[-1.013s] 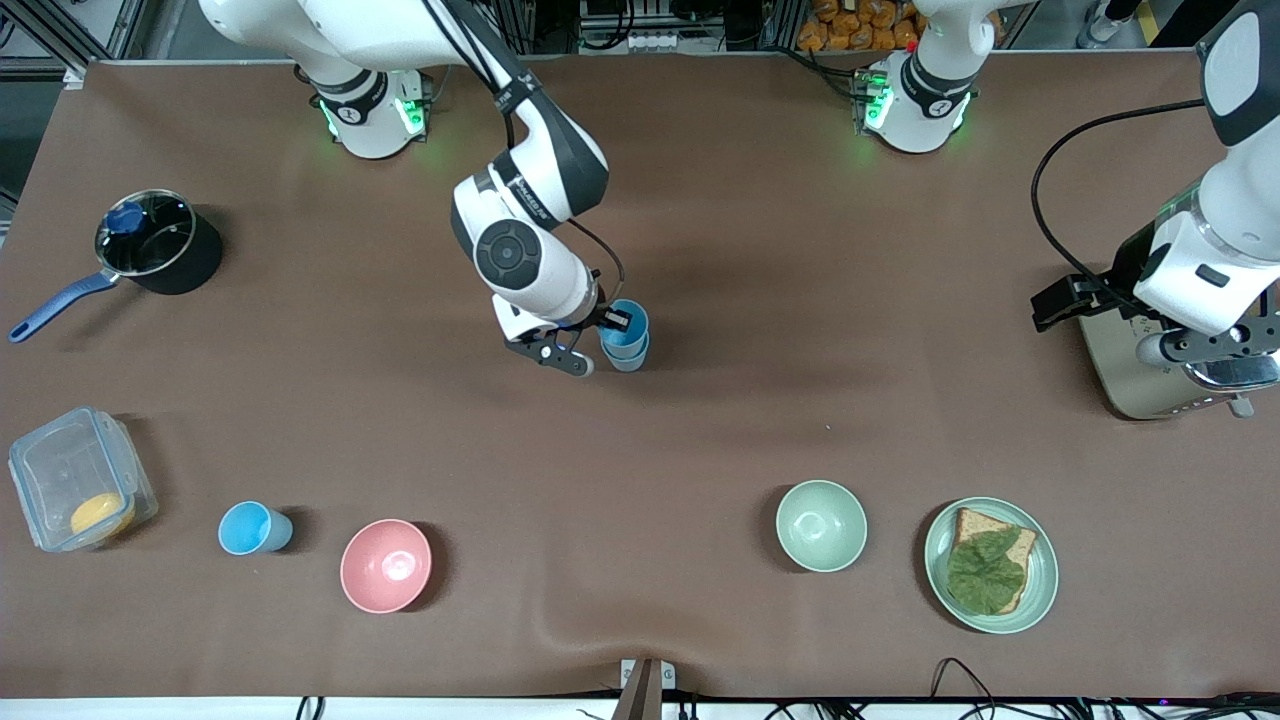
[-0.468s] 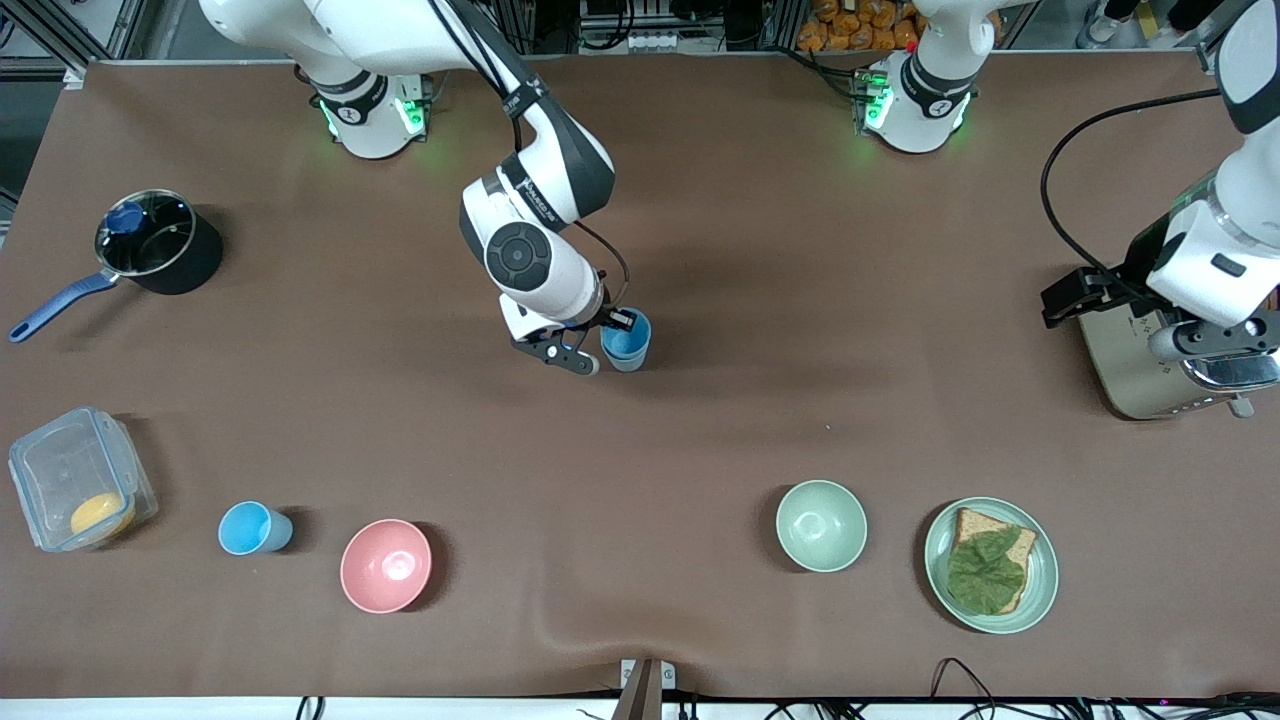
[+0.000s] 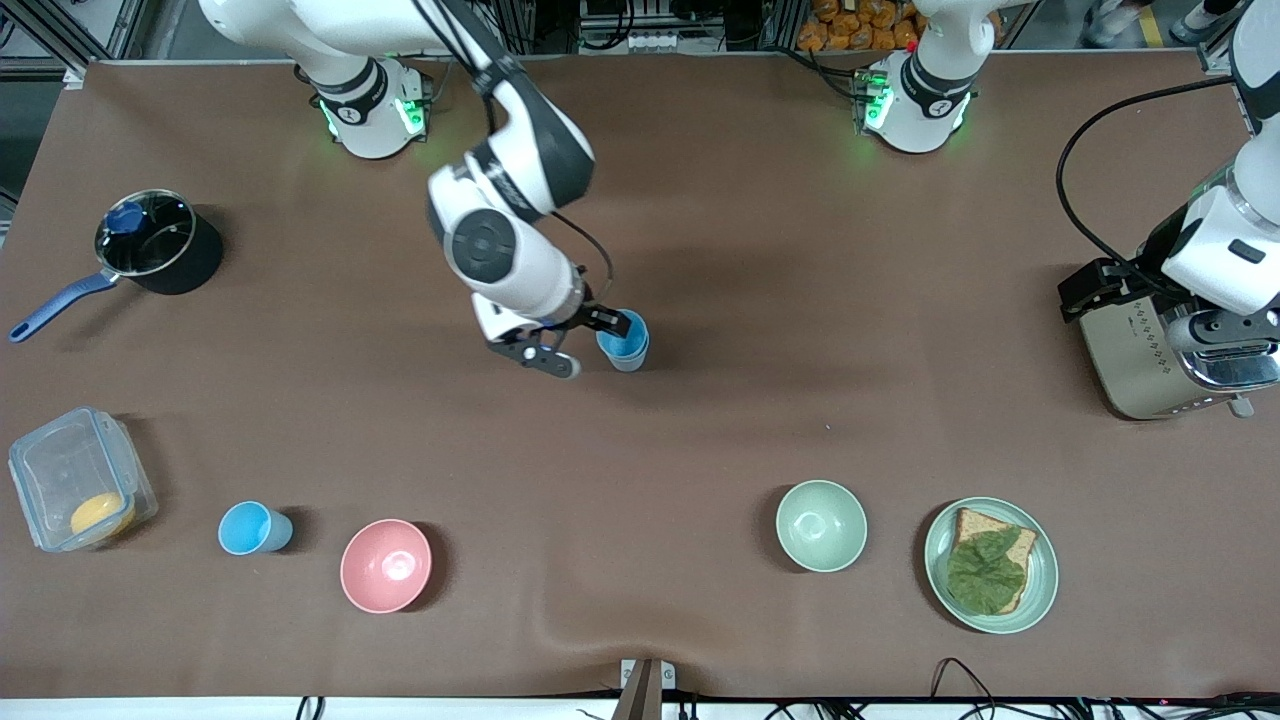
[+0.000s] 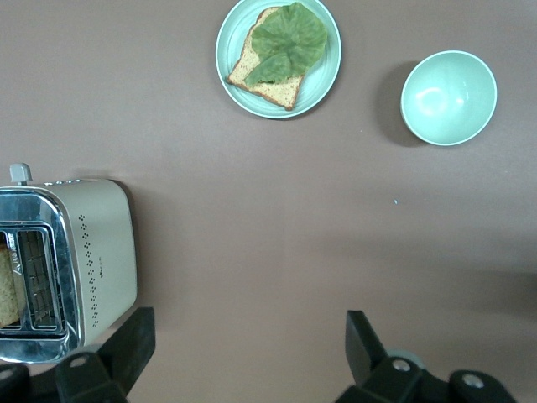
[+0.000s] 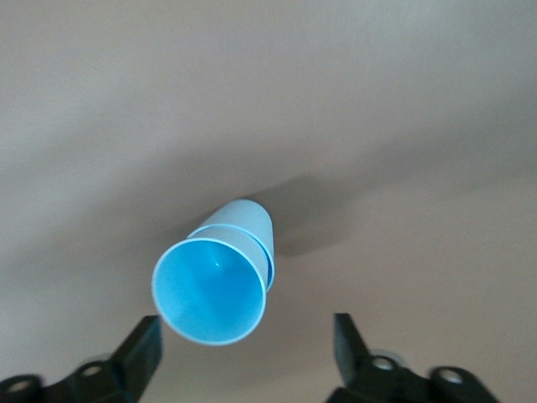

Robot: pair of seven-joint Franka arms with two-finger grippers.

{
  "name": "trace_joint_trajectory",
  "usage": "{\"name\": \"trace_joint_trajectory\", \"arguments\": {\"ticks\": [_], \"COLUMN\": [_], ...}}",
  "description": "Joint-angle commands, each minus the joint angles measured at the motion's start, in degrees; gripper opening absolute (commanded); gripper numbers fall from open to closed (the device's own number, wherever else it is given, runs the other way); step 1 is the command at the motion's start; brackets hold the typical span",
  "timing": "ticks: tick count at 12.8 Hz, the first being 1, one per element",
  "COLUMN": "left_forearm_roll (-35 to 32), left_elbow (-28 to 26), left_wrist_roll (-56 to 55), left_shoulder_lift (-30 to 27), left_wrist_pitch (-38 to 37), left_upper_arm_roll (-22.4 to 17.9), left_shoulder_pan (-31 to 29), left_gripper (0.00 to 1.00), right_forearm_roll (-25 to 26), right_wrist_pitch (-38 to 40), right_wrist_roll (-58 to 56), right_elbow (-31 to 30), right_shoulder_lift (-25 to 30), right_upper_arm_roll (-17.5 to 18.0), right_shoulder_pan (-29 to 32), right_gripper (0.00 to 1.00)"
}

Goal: Stack blue cups with both arms

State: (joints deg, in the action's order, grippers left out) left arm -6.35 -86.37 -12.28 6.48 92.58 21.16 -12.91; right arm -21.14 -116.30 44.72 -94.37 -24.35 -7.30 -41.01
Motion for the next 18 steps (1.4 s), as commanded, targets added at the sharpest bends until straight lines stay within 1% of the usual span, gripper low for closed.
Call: {"name": "trace_joint_trajectory", "arguments": {"ticks": [1,3,4,5,6,9,10,11,12,13,14,16,17,18], "left_forearm_roll": [-1.2,-1.2,-1.2,-1.2,-1.2,-1.1,-1.1,-1.1,-1.1,-1.1,-1.1,-1.0,-0.9,-0.9], "left_elbow": [0.3,0.3,0.3,0.3,0.3,0.4,0.6,1.9,2.6,2.7,2.7,2.7,2.8,2.8], "left_wrist_roll": [1.5,1.5,1.5,1.5,1.5,1.5,1.5,1.5,1.5,1.5,1.6,1.6,1.6,1.6], "left_shoulder_lift": [-0.6,-0.6,-0.6,-0.6,-0.9,-1.5,-1.5,-1.5,-1.4,-1.4,-1.4,-1.5,-1.6,-1.9], "left_wrist_pitch": [-1.1,-1.2,-1.2,-1.3,-1.4,-2.4,-3.0,-3.6,-4.6,-5.0,-5.7,-6.4,-6.4,-6.8], "left_upper_arm_roll": [0.2,0.4,0.4,0.4,0.4,0.5,0.5,0.4,0.4,0.5,0.5,0.6,0.6,0.6], "left_shoulder_pan": [-0.4,-0.4,-0.4,-0.4,-0.4,-0.4,-0.4,-0.4,-0.4,-0.4,-0.4,-0.4,-0.4,-0.4], "left_gripper": [1.00,1.00,1.00,1.00,1.00,1.00,1.00,1.00,1.00,1.00,1.00,1.00,1.00,1.00], "right_forearm_roll": [0.8,2.2,5.4,10.1,13.3,14.5,14.8,15.8,16.8,18.0,19.8,21.5,21.5,21.5], "right_wrist_pitch": [5.3,11.1,14.6,17.3,19.3,21.9,22.2,23.1,23.9,24.4,25.1,27.3,28.6,30.1], "right_wrist_roll": [-13.5,-22.7,-26.3,-29.5,-32.6,-44.8,-47.2,-49.4,-49.7,-49.8,-49.7,-49.0,-48.9,-48.4], "right_elbow": [-1.3,-1.4,-1.4,-1.6,-1.6,-1.9,-2.0,-1.9,-1.8,-1.8,-1.6,-0.9,0.1,1.6], "right_shoulder_lift": [4.8,8.0,9.4,11.0,11.9,15.5,16.8,18.4,20.5,22.4,23.9,25.6,26.2,26.3], "right_upper_arm_roll": [0.2,-0.7,-1.2,-1.7,-1.7,-1.6,-1.5,-1.3,-1.2,-0.1,2.8,12.1,15.9,17.0], "right_shoulder_pan": [5.8,10.2,11.7,13.1,14.9,23.6,26.2,28.2,30.3,32.3,35.3,44.3,47.9,48.9], "right_gripper": [1.00,1.00,1.00,1.00,1.00,1.00,1.00,1.00,1.00,1.00,1.00,1.00,1.00,1.00]}}
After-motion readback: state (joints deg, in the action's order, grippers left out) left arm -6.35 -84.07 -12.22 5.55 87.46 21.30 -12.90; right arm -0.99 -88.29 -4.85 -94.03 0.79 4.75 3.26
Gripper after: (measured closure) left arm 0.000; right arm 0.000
